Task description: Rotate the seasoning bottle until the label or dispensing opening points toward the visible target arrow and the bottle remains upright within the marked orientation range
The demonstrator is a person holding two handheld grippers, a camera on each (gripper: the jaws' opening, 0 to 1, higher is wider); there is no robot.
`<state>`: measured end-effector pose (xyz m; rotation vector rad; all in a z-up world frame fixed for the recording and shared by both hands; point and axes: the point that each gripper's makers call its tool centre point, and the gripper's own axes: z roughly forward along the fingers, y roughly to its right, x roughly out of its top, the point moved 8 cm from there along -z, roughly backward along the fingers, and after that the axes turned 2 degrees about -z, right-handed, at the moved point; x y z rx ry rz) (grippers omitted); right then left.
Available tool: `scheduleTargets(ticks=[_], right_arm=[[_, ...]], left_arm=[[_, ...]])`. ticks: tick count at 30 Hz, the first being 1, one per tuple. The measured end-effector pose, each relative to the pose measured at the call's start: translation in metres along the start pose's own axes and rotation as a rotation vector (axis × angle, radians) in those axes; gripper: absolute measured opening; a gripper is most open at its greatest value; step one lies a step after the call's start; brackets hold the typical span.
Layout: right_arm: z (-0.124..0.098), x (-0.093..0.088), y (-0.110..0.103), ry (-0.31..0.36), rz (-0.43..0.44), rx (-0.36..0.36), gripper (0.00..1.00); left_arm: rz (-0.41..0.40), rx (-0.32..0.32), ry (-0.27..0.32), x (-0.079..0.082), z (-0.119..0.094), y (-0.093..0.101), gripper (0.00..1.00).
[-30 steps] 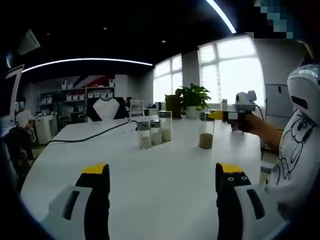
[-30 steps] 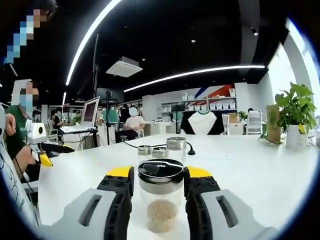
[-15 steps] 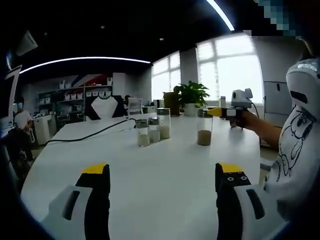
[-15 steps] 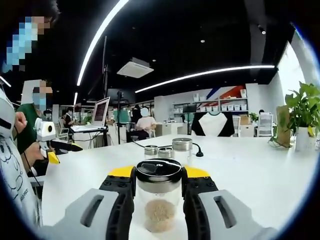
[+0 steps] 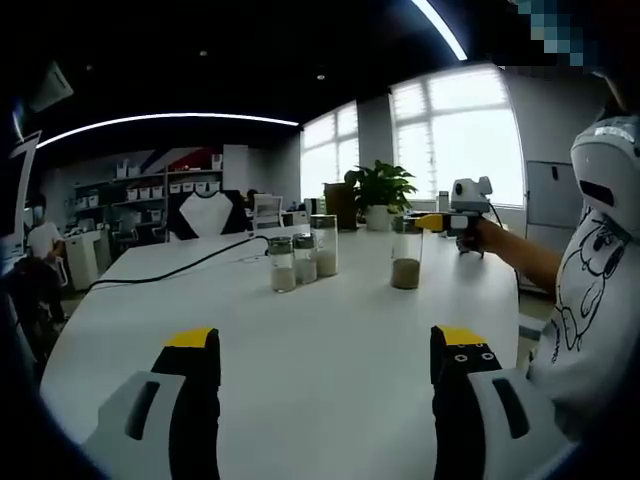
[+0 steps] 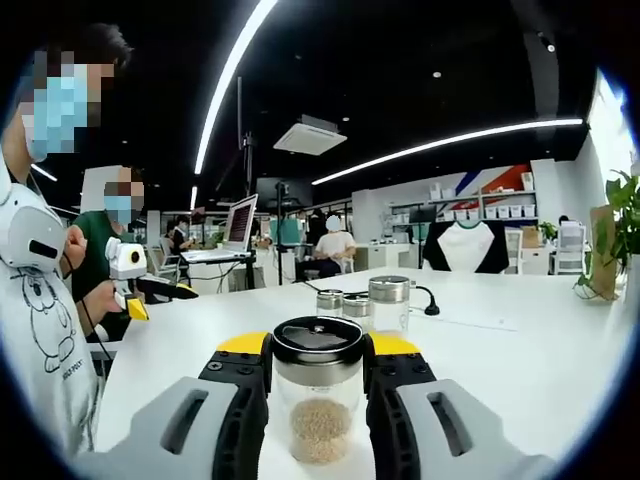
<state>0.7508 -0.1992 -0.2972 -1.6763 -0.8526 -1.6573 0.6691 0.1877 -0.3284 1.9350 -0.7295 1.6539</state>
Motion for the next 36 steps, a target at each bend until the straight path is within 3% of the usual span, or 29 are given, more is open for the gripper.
scheduleTargets(ticks=[7,19,22,25,27,30,32,34,36], right_arm=[[0.001,-0.002,0.010,0.015,0.018,0.090,0.34],[0.001,-0.005,0.011,0.051,0.008,0.115,0.35],[-0.003,-0.002,0.011,0.073,-0.037,0.033,0.40],[-0.005,0.007,0.003,0.137,0.086,0.032,0.53],[-0.004,0.012,0.000,0.140,0.081,-0.010,0.58],[-0.002,0.019,-0.005,0.157,0.087,-0.082,0.57],[-0.001,0.019,-0.007,0.163,0.192,-0.120,0.55],[0.002,0.020,-0.012,0.199,0.264,-0.105,0.54],[0.004,0.018,-0.015,0.174,0.234,-0.115,0.54]], left_arm=[[0.003,-0.007,-0.008,-0.002,0.001,0.001,0.90],[0.008,-0.021,-0.008,-0.001,0.002,0.005,0.89],[0.009,-0.020,-0.006,-0.001,0.002,0.006,0.89],[0.009,-0.022,-0.004,0.000,0.003,0.007,0.90],[0.009,-0.022,-0.005,0.000,0.003,0.007,0.90],[0.008,-0.018,-0.006,0.000,0.002,0.007,0.89],[0.004,-0.013,-0.002,0.000,0.002,0.006,0.89],[0.002,-0.015,-0.001,0.000,0.002,0.006,0.89],[0.005,-0.019,-0.003,0.000,0.002,0.006,0.89]])
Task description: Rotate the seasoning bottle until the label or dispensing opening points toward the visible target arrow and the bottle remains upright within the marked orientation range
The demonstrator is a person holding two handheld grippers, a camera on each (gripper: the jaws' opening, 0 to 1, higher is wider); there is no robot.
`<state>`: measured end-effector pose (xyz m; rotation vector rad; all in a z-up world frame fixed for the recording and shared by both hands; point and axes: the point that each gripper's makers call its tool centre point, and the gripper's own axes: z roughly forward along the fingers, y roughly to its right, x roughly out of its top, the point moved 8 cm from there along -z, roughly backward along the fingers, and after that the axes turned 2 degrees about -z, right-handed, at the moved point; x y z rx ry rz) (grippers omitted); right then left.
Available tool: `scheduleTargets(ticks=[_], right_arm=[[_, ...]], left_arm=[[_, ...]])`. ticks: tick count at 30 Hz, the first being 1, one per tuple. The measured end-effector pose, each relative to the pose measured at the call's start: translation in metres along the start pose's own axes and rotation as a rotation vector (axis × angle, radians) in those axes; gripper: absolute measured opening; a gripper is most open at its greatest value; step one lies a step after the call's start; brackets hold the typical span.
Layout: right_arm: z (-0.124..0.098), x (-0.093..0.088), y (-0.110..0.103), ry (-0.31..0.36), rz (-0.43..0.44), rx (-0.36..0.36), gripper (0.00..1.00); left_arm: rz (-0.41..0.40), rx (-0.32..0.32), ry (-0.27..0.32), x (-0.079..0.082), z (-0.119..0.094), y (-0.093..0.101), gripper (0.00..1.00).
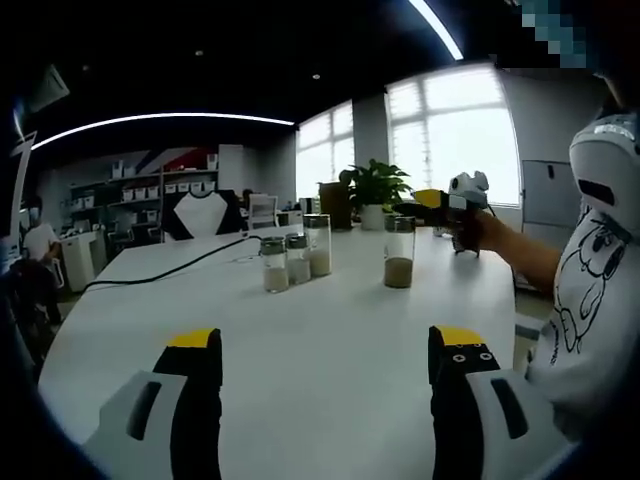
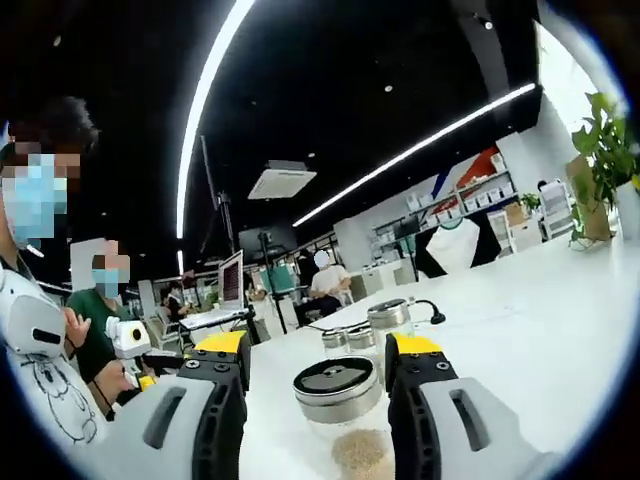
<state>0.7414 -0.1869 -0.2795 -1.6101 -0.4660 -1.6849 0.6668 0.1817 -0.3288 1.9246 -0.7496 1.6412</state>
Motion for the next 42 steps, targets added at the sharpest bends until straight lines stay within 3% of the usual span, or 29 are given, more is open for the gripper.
scheduleTargets(ticks=[3,5,12,21,29,42], right_arm=[[0.001,-0.005,0.002,-0.064,-0.131,-0.086,0.55],[0.003,-0.007,0.002,-0.084,-0.172,-0.106,0.56],[0.011,-0.019,0.004,-0.124,-0.161,-0.100,0.52],[0.012,-0.016,0.009,-0.120,-0.156,-0.112,0.49],[0.013,-0.016,0.009,-0.140,-0.227,-0.146,0.39],[0.015,-0.015,0.015,-0.126,-0.231,-0.114,0.38]], left_arm=[[-0.001,0.000,0.000,0.000,0.000,-0.002,0.89],[-0.003,0.000,-0.001,0.000,0.001,-0.002,0.89],[-0.003,-0.016,0.001,0.000,0.004,0.003,0.89],[0.010,-0.022,0.011,0.005,0.004,0.006,0.89],[0.008,-0.013,0.001,0.004,0.003,0.004,0.89],[0.002,-0.013,-0.012,0.000,0.006,0.004,0.89]])
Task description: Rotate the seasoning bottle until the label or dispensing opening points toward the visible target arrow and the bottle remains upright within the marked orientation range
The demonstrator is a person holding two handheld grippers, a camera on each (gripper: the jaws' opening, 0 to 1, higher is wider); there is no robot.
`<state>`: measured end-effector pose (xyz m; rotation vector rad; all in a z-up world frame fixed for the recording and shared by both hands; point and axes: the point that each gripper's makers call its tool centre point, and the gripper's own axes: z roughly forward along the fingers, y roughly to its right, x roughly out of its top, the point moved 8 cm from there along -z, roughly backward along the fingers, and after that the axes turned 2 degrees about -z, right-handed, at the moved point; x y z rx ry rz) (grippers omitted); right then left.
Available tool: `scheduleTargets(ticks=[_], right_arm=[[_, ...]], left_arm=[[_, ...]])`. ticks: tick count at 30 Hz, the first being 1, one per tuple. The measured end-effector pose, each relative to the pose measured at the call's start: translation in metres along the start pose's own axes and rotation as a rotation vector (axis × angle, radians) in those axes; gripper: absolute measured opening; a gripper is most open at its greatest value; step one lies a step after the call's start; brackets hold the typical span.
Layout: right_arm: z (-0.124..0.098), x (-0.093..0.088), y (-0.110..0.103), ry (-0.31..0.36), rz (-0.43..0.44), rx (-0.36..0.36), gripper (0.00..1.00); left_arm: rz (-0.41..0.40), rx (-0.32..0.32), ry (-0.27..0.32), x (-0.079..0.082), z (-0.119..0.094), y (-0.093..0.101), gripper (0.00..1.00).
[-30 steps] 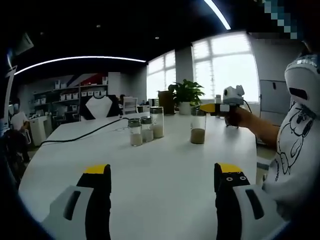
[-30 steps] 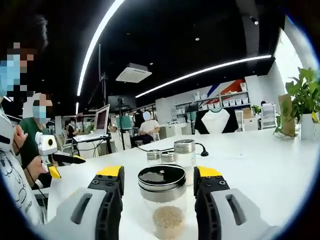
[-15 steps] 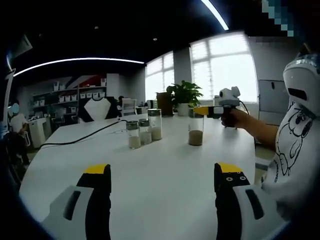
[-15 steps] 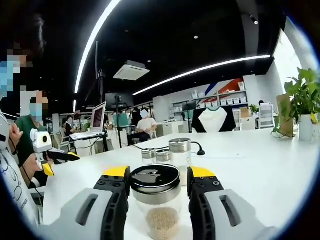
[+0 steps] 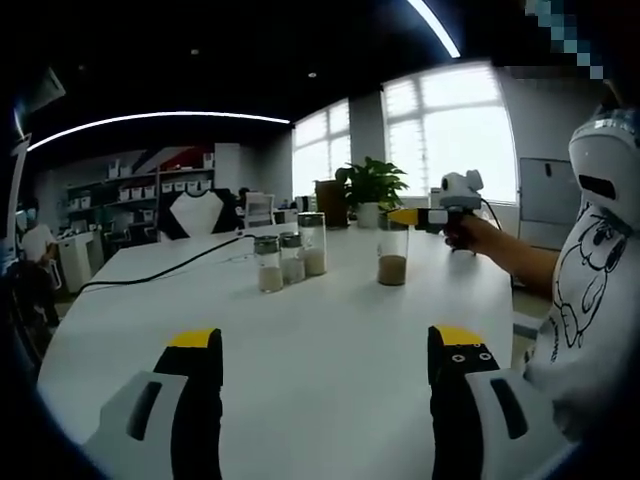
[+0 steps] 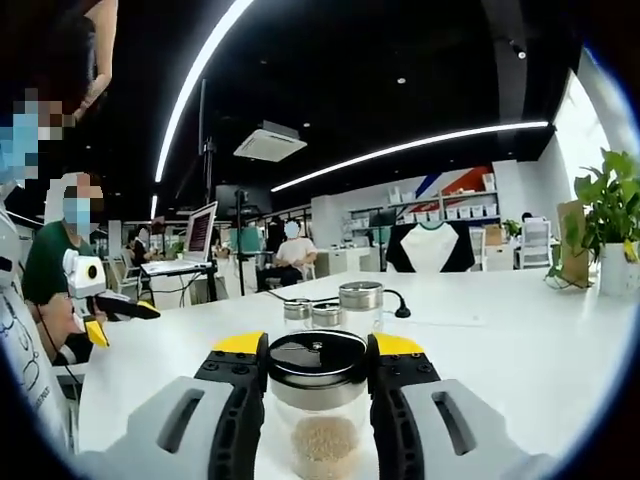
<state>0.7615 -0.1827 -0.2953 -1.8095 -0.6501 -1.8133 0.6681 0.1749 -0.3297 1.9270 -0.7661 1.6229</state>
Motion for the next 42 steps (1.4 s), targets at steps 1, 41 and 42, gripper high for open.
scheduleTargets(ticks=[1,41,42], right_arm=[[0.000,0.000,0.001,0.001,0.000,0.006,0.38],[0.006,-0.003,0.018,0.031,0.035,0.338,0.39],[0.004,-0.004,0.017,-0.009,0.094,0.320,0.39]], left_arm=[[0.001,-0.002,-0.001,0.000,0.000,0.000,0.89],[0.007,0.000,0.002,0.001,-0.001,0.000,0.88],[0.006,0.001,0.005,0.001,-0.001,0.000,0.88]])
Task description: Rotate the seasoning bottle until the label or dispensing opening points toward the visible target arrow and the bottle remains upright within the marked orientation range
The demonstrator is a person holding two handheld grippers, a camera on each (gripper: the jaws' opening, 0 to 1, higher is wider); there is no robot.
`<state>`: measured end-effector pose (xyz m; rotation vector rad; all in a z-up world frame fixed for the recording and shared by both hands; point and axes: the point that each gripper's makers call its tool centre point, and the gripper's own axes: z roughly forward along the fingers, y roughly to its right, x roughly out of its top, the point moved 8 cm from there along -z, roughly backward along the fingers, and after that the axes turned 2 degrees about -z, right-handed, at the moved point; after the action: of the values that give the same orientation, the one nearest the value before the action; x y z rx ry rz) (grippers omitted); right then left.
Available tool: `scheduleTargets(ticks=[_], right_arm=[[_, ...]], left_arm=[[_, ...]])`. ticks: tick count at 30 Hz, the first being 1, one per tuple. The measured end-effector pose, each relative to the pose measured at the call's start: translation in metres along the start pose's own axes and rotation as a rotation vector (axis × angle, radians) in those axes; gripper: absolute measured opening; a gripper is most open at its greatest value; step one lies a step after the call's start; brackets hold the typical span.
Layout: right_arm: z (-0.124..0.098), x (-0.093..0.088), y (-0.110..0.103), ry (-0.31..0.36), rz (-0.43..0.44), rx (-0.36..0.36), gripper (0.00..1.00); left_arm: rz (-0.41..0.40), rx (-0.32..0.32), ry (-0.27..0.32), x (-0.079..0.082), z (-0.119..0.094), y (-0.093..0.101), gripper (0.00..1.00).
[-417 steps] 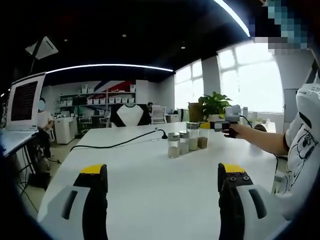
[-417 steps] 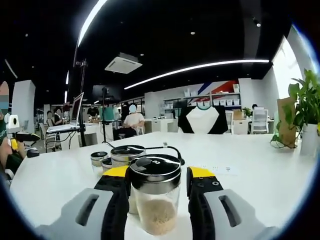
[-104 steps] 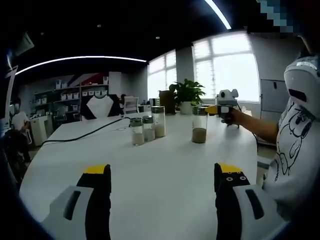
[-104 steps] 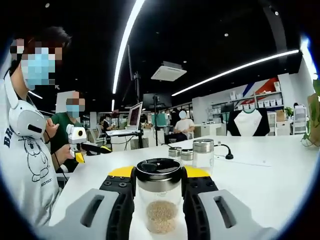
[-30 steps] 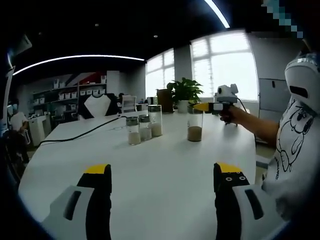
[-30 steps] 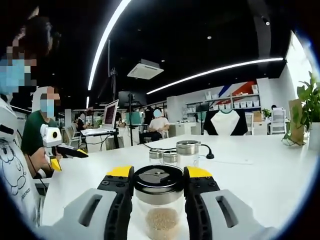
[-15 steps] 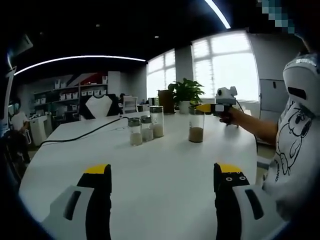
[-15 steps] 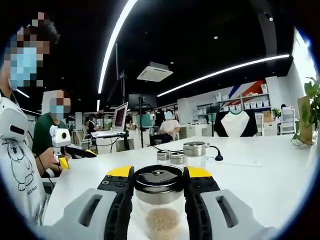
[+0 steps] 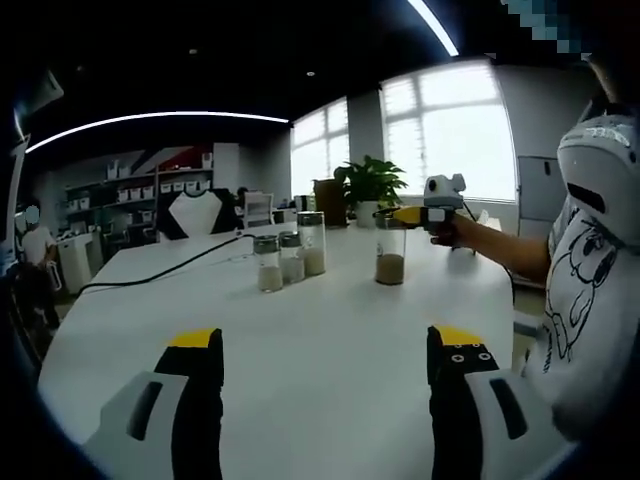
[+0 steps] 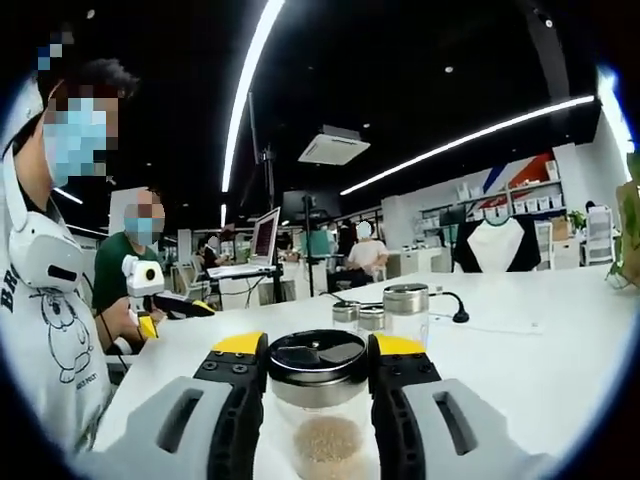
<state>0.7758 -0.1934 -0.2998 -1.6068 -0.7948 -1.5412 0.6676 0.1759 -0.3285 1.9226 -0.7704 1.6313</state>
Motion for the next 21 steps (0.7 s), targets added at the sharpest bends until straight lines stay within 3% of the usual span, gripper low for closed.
scheduleTargets(ticks=[1,2,3,5,6,8,12,14,21], right_arm=[[-0.001,0.001,0.001,-0.008,-0.017,-0.015,0.41],[-0.002,0.004,0.002,0.014,-0.090,-0.064,0.45],[-0.002,0.005,0.000,0.020,-0.101,-0.081,0.54],[0.000,0.004,-0.004,0.015,-0.066,-0.109,0.67],[0.001,0.003,-0.006,0.009,-0.064,-0.125,0.68],[0.003,0.003,-0.009,0.018,-0.077,-0.157,0.64],[0.007,0.003,-0.009,0.069,-0.005,-0.239,0.61],[0.007,0.003,-0.009,0.072,-0.009,-0.256,0.58],[0.009,-0.006,-0.012,0.007,-0.048,-0.276,0.55]], left_arm=[[0.000,0.002,0.002,0.000,0.000,0.000,0.88],[0.000,0.003,0.002,0.000,0.000,0.000,0.88],[-0.001,0.004,0.001,-0.001,0.001,-0.001,0.88],[-0.003,0.002,-0.004,-0.002,0.003,-0.001,0.88],[-0.004,-0.001,-0.006,-0.003,0.004,-0.001,0.87],[-0.003,-0.008,-0.011,-0.003,0.006,-0.001,0.87],[0.009,-0.013,-0.009,0.000,0.007,-0.001,0.87],[0.009,-0.010,-0.001,0.002,0.007,-0.002,0.87],[0.007,0.006,0.002,0.002,0.001,-0.003,0.86]])
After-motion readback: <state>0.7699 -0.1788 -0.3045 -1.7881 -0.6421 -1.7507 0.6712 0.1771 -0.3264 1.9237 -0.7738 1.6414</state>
